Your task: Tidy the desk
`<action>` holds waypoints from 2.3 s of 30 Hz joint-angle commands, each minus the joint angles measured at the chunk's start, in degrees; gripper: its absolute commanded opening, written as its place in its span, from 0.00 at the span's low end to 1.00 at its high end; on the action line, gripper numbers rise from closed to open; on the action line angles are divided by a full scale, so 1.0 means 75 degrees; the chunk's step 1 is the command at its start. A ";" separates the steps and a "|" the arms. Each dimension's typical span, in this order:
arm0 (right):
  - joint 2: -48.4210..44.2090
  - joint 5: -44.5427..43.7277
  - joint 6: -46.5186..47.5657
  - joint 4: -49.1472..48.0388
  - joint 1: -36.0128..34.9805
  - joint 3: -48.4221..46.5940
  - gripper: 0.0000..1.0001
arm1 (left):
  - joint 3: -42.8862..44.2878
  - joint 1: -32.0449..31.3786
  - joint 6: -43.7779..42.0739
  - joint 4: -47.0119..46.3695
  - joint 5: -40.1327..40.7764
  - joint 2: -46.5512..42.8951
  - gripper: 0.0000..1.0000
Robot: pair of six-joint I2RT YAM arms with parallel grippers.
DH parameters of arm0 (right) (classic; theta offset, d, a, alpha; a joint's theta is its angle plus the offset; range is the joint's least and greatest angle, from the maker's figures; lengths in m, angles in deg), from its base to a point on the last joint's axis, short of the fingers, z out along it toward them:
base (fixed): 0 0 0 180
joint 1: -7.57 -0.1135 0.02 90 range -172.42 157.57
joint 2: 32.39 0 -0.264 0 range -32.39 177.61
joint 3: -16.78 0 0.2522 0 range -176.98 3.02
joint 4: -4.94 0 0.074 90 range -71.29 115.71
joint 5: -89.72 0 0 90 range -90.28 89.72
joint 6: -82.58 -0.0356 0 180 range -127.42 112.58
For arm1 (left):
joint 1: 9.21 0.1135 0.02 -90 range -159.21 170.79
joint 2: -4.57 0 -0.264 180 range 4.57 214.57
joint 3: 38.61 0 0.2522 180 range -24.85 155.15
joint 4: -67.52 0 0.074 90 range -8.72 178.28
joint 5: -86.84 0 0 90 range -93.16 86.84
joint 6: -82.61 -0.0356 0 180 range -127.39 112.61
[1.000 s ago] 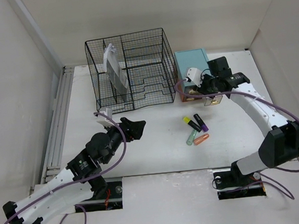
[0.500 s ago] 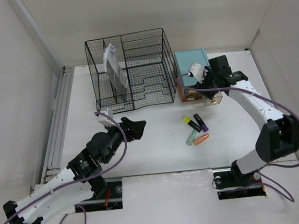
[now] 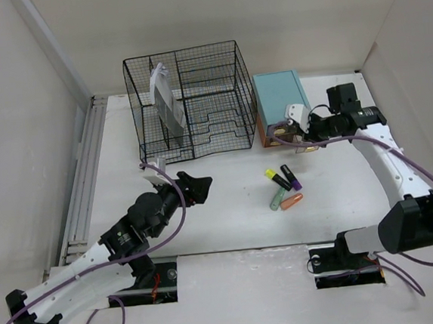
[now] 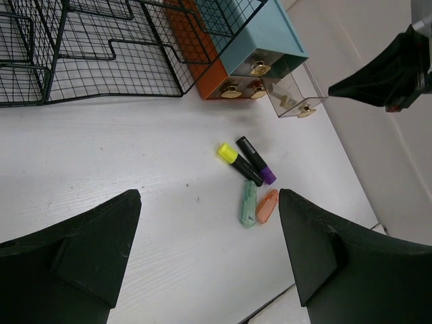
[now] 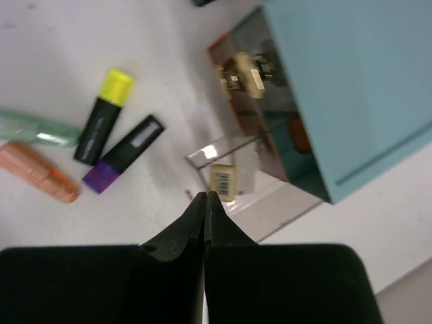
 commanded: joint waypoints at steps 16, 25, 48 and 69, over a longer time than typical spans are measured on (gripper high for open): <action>0.0767 -0.1362 -0.0789 -0.2248 0.0183 0.1494 0.00 | -0.0146 -0.0025 -0.0040 -0.0741 -0.0095 0.0199 0.81; 0.1213 -0.2241 -0.1493 -0.4415 -0.0123 0.1670 0.00 | -0.0146 -0.0025 -0.0040 -0.0741 -0.0095 0.0269 0.82; -0.1432 -0.1512 -0.2885 -0.4170 -0.0263 0.1916 1.00 | 0.0379 -0.0025 0.0253 -0.5005 -0.2693 0.4448 0.45; 0.0006 0.3756 -0.6252 -0.3726 0.2092 0.0170 0.10 | 0.3358 0.0268 0.2710 -0.7020 -0.2945 1.0229 0.51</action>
